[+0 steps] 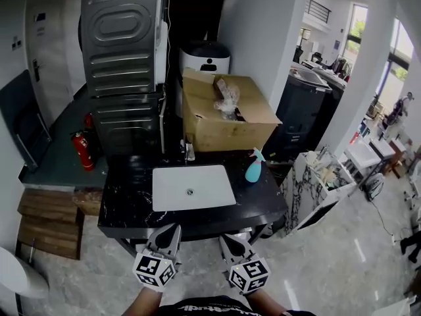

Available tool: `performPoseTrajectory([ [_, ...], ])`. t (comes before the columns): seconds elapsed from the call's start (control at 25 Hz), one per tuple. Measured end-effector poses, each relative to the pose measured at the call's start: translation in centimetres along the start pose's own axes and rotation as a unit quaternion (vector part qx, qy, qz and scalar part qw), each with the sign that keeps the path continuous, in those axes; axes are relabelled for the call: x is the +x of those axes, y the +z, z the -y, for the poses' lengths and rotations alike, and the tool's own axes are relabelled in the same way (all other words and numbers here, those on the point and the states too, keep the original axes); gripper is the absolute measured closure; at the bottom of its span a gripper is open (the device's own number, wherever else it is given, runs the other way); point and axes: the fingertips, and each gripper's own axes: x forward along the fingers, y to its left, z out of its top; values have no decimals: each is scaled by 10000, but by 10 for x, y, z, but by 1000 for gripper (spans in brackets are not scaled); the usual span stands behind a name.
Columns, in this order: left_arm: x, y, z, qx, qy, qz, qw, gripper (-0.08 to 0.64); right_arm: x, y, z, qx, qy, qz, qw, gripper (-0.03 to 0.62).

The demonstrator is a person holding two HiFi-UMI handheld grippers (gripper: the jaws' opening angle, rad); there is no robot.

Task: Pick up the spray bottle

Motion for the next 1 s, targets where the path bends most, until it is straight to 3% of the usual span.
performPoseTrajectory([
  [0.48,33,-23,-16,-91,-206,-165,9996,545,11,-15,33,219,-491,6,9986,557],
  [1.0,180,-27,-34,32,-210,-264,9994,545,96,19,157,229,-388,201,9988,557],
])
